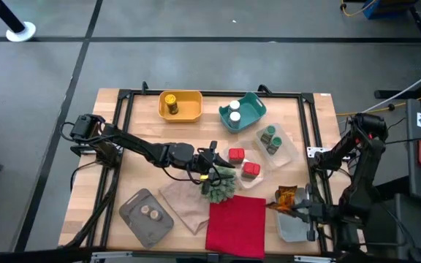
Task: Sort spices by type
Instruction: Put the orange seasoning pack into the gray bin, then return to Home Position
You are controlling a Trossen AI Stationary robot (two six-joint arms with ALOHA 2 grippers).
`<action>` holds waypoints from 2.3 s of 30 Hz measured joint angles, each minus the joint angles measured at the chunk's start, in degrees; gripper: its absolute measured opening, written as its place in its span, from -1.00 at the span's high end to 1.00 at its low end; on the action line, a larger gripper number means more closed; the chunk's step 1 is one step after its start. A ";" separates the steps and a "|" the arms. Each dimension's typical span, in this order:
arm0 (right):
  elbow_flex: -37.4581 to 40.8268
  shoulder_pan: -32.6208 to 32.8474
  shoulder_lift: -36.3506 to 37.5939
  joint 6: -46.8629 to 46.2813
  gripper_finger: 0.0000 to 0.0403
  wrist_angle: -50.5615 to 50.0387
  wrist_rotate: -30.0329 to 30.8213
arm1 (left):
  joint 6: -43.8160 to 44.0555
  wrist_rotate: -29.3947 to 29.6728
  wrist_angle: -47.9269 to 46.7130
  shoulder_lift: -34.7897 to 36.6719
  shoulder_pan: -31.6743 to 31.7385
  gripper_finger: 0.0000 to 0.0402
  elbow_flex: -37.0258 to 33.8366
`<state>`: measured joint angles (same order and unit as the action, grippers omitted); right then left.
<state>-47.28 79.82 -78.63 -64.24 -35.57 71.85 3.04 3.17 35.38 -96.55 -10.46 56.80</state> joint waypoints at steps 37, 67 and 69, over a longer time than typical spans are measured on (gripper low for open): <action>0.12 -4.45 -1.62 -16.58 0.83 -18.45 -31.60 | 1.48 0.01 -0.31 -0.04 -0.07 0.30 -0.04; -6.94 -4.49 1.18 -16.31 0.15 -29.25 -37.55 | 1.50 0.01 -0.20 -0.04 -0.07 0.30 -0.04; -8.37 -4.49 1.18 -16.32 0.15 -31.47 -38.44 | 1.50 0.01 -0.20 -0.04 -0.07 0.30 -0.04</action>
<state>-55.65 75.33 -77.45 -80.56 -67.04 33.41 4.54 3.18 35.18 -96.60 -10.52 56.75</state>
